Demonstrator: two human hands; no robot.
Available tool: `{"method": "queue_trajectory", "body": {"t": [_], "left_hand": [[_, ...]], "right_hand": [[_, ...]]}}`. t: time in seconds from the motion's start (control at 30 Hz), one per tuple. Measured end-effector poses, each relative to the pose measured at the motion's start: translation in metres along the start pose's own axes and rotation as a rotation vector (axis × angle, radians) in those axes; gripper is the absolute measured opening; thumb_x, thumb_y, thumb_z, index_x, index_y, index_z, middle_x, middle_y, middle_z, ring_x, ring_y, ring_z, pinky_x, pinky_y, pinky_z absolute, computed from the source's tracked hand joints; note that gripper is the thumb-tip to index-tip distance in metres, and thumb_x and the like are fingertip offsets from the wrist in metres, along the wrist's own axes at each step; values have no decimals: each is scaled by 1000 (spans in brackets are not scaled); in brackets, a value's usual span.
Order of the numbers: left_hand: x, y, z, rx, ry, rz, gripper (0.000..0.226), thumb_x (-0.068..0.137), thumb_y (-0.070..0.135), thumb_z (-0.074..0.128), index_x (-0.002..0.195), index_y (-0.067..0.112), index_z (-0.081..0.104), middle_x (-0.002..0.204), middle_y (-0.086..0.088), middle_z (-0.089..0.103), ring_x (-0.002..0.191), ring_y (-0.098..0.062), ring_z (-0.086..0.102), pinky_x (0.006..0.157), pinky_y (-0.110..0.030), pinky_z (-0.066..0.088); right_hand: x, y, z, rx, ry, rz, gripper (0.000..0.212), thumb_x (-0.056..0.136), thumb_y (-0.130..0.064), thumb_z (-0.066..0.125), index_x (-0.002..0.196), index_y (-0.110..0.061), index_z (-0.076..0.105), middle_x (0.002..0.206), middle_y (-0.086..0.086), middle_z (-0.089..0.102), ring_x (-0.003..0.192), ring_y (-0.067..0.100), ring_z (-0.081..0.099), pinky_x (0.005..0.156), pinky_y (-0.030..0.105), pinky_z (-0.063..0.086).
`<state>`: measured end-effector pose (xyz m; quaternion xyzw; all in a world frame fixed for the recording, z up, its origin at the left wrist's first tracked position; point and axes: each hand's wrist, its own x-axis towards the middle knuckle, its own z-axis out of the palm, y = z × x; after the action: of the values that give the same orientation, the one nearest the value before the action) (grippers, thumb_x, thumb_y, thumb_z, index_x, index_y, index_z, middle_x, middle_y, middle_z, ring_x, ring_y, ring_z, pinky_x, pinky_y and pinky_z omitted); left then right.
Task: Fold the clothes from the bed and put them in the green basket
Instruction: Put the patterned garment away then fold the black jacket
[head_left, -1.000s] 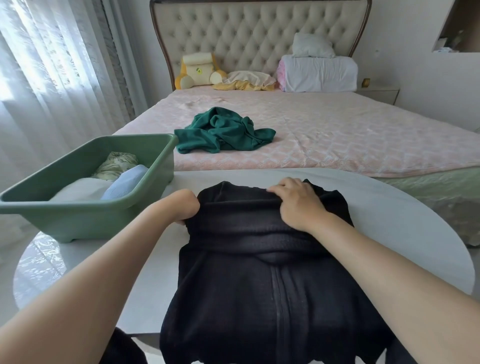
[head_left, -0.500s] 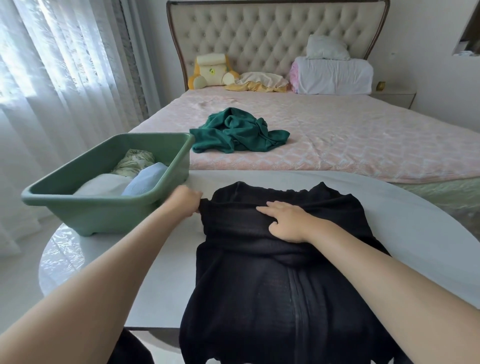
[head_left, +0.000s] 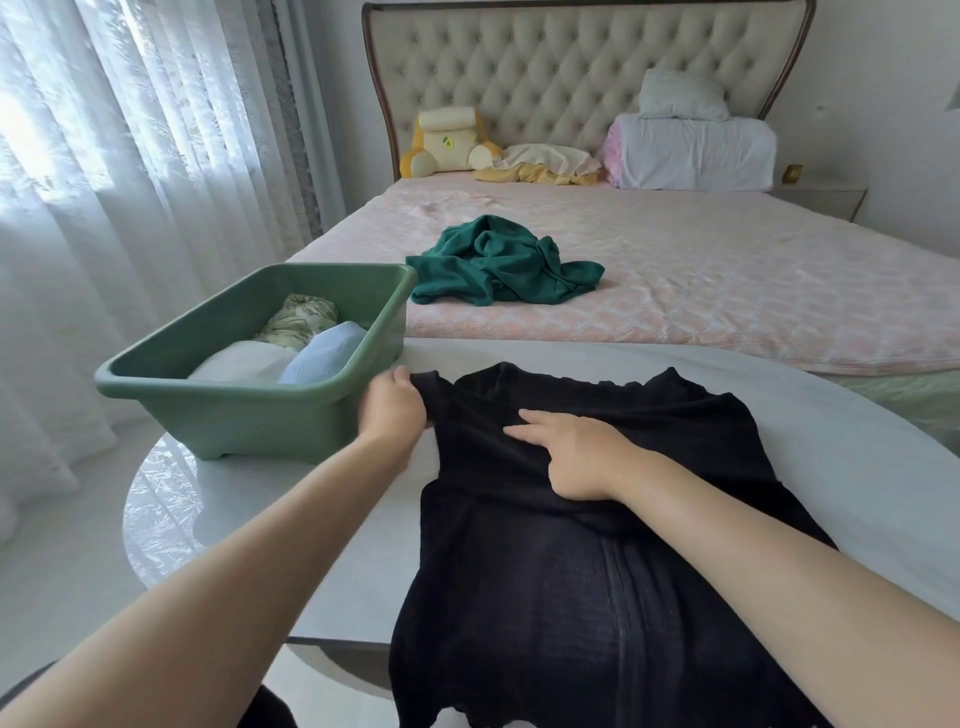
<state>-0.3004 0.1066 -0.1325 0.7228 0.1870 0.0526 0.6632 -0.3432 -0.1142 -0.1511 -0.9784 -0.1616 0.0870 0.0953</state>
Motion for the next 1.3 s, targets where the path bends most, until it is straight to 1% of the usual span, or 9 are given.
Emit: {"method": "queue_trajectory", "body": {"t": [0.13,0.23,0.4,0.47,0.63,0.77,1.07,1.2,1.3], "left_hand": [[-7,4,2,-232,91,-136,30,105,11,30,119,21,54,111,-8,64,87,-29,65,85,-42,57],[-1,6,-11,456,143,223,33,105,14,33,123,-2,56,121,-23,61,112,-40,58,93,-45,46],[8,-18,-30,1423,-113,176,26,96,5,48,118,3,62,116,-11,65,109,-29,64,88,-36,52],[9,-30,-29,1554,-129,276,27,95,4,49,122,2,54,119,-9,62,108,-27,64,86,-34,54],[13,-33,-14,1406,-174,734,28,92,4,49,119,9,47,118,-10,51,110,-27,52,89,-34,46],[19,-34,-18,1462,-403,629,36,93,17,50,128,12,47,121,-9,50,114,-31,49,94,-43,46],[-12,9,-6,1374,-278,598,23,90,38,47,80,17,54,76,4,52,79,-23,53,65,-29,39],[-16,40,8,981,-321,384,23,90,34,58,88,11,62,80,0,61,72,-19,60,60,-28,48],[-24,51,17,422,-619,-31,39,96,44,57,111,9,60,97,-10,70,65,-24,71,50,-26,53]], "right_hand": [[2,1,1,36,-22,20,88,83,-1,42,155,-48,24,167,-13,10,153,16,17,124,36,15],[3,2,1,46,-47,40,91,82,0,42,155,-50,22,168,-10,8,153,16,15,125,38,9],[4,1,-1,37,-61,32,90,82,-1,42,155,-50,20,168,-8,7,153,16,14,125,39,9],[4,1,-1,42,-59,29,90,82,-1,41,155,-49,20,168,-8,7,153,16,14,125,39,9],[4,0,-4,66,-43,19,85,85,-2,43,155,-46,26,168,-7,12,153,17,14,125,37,9],[3,-3,-2,147,14,-10,70,93,-9,39,156,-39,30,167,-5,17,153,14,14,125,33,8],[7,-3,6,-17,-67,-5,63,99,-32,37,157,-45,18,169,-2,6,155,17,6,126,40,5],[4,0,-9,210,2,6,61,95,-24,51,152,-39,38,165,-5,25,151,14,22,121,27,16],[2,2,-19,330,155,38,50,97,-22,50,145,-35,49,147,-8,49,135,11,45,108,24,33]]}}
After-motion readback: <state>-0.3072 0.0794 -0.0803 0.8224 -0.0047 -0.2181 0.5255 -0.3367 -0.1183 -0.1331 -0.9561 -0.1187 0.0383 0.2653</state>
